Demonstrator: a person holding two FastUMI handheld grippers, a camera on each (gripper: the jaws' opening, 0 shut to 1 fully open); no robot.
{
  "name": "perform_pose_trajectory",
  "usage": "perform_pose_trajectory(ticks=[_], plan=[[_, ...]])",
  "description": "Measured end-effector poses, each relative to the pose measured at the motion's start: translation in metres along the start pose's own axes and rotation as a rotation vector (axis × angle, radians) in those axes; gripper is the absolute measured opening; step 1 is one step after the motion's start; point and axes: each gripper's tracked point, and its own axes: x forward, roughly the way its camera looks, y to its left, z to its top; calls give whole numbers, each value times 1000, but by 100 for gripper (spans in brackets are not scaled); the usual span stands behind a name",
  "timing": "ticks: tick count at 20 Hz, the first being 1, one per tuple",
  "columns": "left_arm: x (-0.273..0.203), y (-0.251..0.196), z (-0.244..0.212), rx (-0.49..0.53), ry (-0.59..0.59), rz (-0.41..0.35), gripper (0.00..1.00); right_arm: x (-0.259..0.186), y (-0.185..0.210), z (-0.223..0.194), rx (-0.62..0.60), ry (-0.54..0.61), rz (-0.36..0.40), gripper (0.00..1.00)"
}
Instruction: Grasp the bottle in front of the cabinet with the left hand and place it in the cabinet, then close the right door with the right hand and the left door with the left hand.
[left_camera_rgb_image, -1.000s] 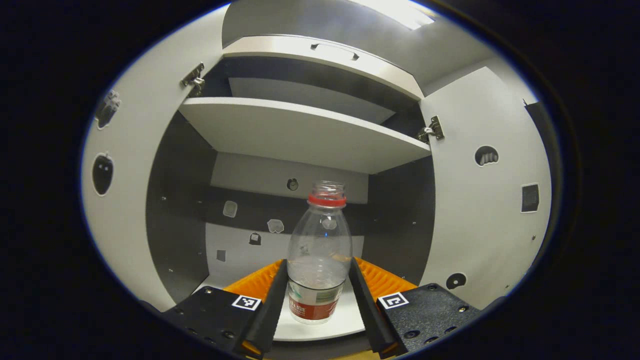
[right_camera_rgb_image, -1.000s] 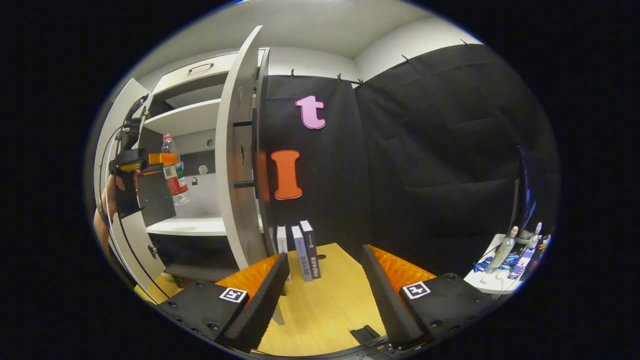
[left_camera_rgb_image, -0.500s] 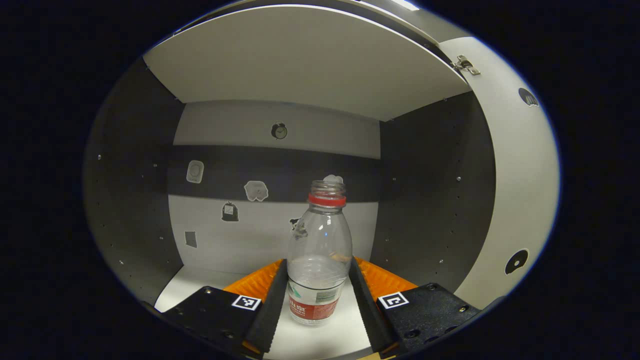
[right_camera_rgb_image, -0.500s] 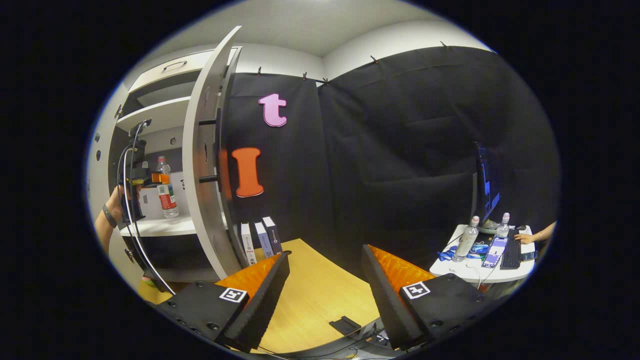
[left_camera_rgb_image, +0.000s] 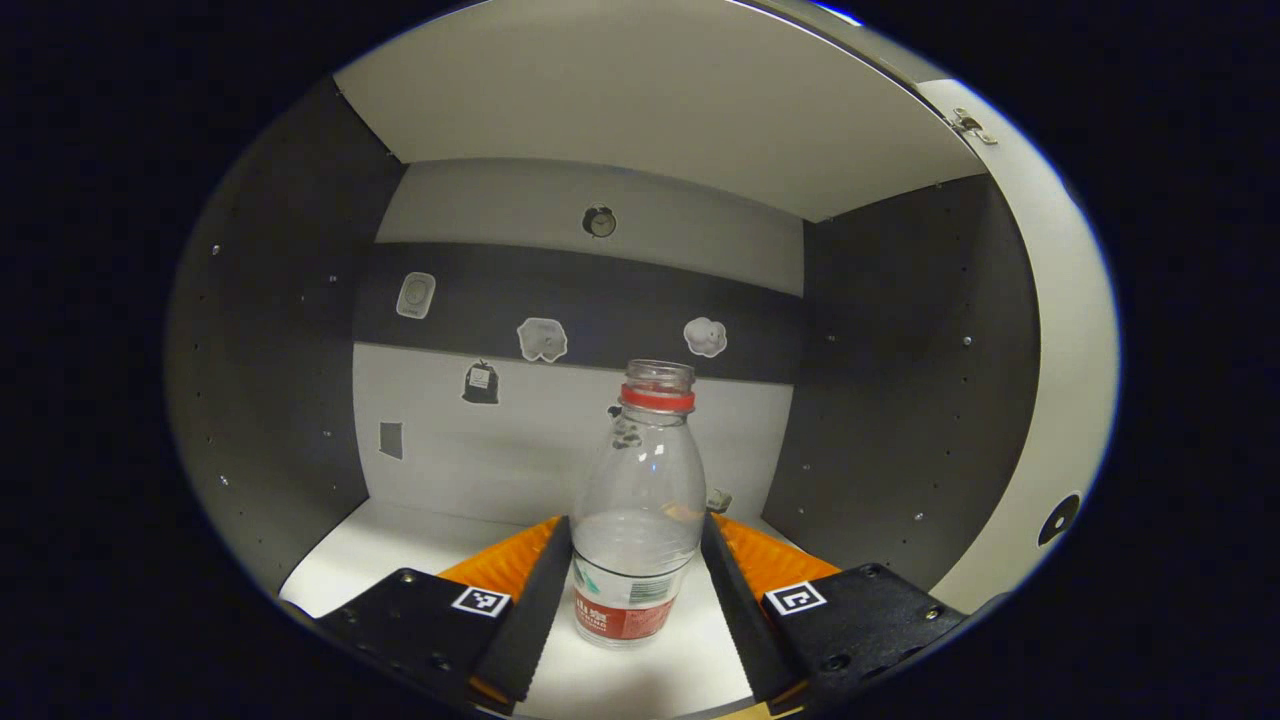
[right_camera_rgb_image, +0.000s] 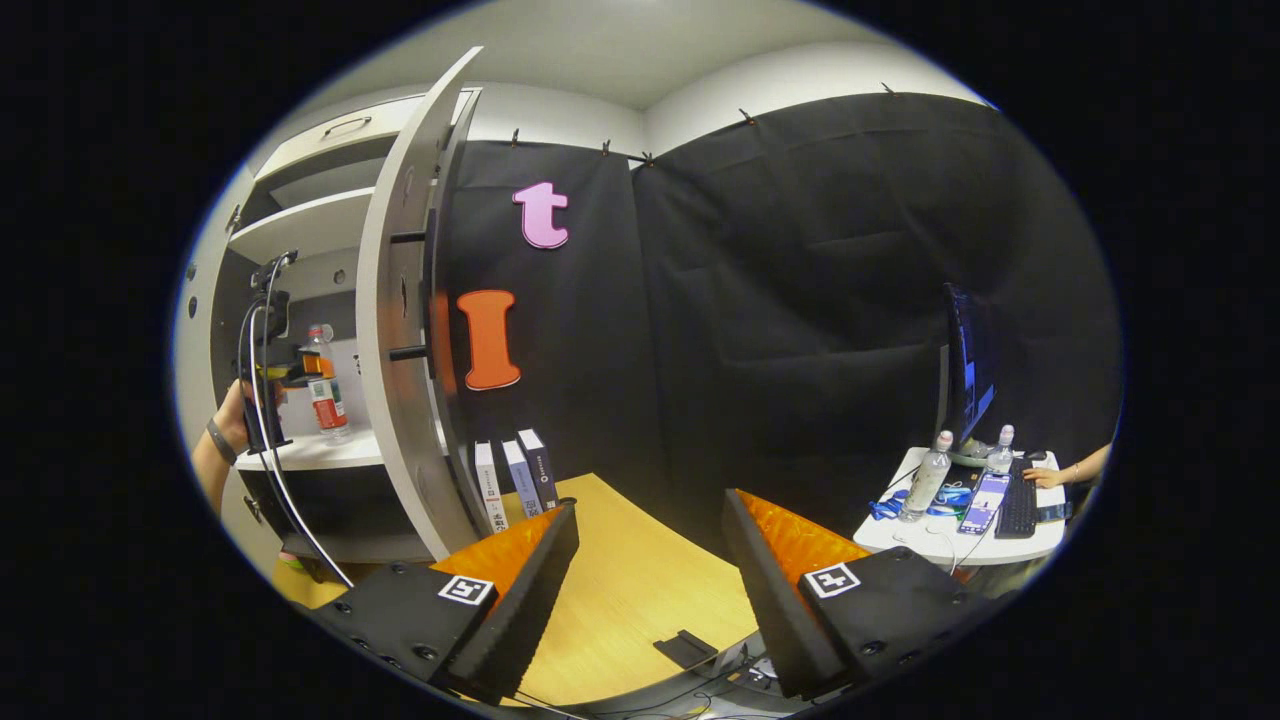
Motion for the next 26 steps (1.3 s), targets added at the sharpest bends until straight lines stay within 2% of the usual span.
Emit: perform_pose_trajectory(ticks=[1,2,3,6,9,10,13,17,21,25,26], plan=[[1,0,0,-1,-4,-5,80,0,0,0,-3,1,3,97],[-2,1,3,-8,-18,-1,92,0,0,-1,-5,2,8,97],[-2,1,9,-18,-41,5,95,1,1,0,-7,3,13,97],[-20,6,35,-28,-140,28,95,1,3,4,-11,0,41,97],[-60,6,71,-10,-241,63,95,3,11,11,-7,-6,92,97],[-75,3,79,-7,-262,64,92,3,13,14,-8,-11,114,97],[-113,-7,93,-20,-292,61,95,6,24,23,-16,-26,189,97],[-178,-18,91,-76,-277,50,92,3,40,34,-13,-35,316,97],[-235,-25,66,-92,-257,54,95,1,46,40,-28,-37,418,97],[-294,-23,34,8,-290,177,94,-6,54,38,-39,-23,518,97],[-309,-25,25,25,-300,203,97,-6,54,35,-42,-24,536,97]])
